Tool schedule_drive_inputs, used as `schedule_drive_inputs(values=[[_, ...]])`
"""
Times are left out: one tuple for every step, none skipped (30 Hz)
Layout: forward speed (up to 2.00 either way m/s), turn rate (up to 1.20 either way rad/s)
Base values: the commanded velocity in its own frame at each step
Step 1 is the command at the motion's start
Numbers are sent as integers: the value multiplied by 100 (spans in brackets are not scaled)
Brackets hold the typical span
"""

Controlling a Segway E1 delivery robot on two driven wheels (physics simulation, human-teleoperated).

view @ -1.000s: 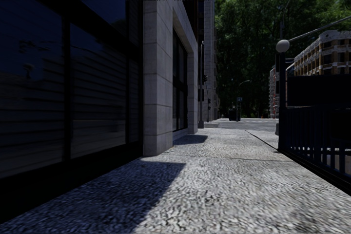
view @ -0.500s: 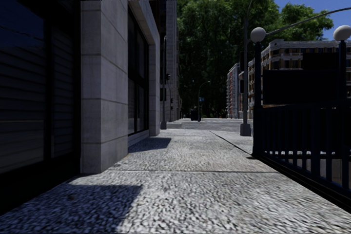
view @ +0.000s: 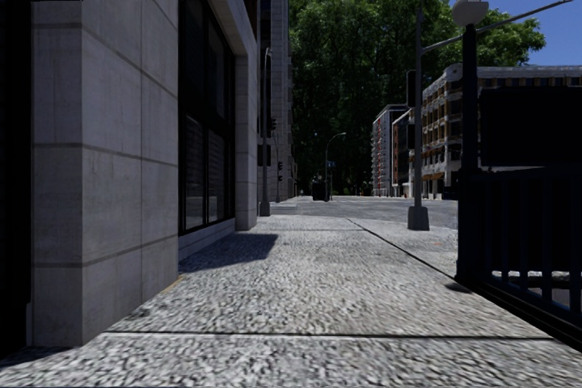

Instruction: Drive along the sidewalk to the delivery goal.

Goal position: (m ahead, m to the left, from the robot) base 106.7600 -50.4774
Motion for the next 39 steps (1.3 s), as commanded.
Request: schedule_drive_inputs(values=[[200, 0], [200, 0], [200, 0], [200, 0], [200, 0], [200, 0], [200, 0], [200, 0], [200, 0], [200, 0], [200, 0], [200, 0], [200, 0], [200, 0], [200, 0], [200, 0], [200, 0], [200, 0], [200, 0], [200, 0], [200, 0], [200, 0], [200, 0], [200, 0], [200, 0], [200, 0], [200, 0], [200, 0], [200, 0], [200, 0], [200, 0], [200, 0], [200, 0], [200, 0], [200, 0], [200, 0], [200, 0], [200, 0], [200, 0]])
